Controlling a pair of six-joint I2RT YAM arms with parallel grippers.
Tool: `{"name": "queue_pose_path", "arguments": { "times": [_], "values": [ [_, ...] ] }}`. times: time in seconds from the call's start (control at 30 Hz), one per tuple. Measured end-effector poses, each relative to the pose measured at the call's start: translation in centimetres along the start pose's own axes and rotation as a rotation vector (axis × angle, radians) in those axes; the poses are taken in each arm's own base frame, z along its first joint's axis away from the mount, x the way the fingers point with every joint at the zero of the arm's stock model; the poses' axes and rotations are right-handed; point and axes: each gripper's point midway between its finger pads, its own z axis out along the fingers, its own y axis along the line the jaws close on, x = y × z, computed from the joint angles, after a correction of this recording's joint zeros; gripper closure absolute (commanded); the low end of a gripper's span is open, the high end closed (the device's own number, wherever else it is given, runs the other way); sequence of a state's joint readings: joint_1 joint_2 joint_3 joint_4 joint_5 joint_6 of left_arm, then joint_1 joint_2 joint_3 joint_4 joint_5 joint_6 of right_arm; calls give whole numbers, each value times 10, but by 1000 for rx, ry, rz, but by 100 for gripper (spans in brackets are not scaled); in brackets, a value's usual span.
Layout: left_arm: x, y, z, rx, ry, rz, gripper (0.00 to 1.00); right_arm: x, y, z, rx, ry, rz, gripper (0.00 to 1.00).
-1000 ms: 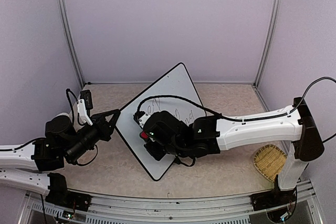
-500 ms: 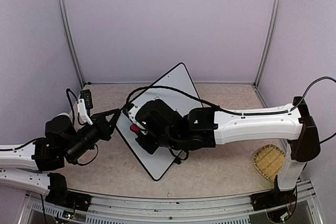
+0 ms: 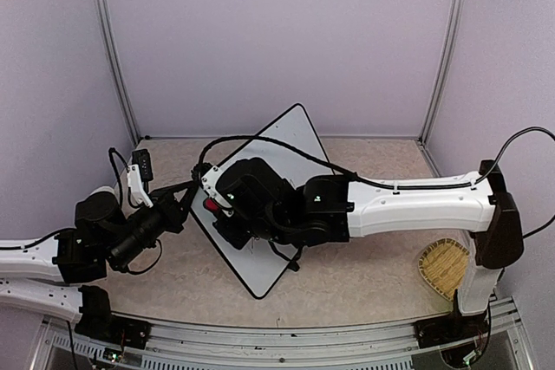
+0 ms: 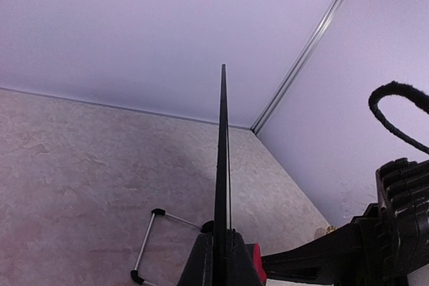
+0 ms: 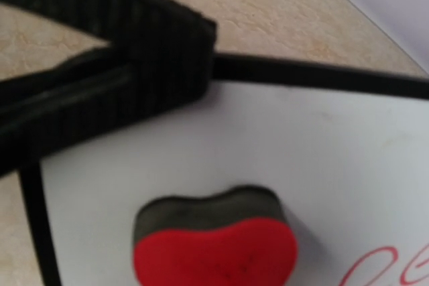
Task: Erase the whiteboard
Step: Erase the whiteboard at the center of the board.
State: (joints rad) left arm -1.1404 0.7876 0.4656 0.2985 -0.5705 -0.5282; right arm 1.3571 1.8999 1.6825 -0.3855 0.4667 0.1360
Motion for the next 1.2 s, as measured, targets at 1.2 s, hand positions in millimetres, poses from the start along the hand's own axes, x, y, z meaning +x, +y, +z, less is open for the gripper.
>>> {"name": "queue_pose_path", "arguments": {
  "times": [1.2],
  "values": [
    [0,-3,-1,19,1,-12,100,21,-1,-4,2,30,15,86]
  ]
}}
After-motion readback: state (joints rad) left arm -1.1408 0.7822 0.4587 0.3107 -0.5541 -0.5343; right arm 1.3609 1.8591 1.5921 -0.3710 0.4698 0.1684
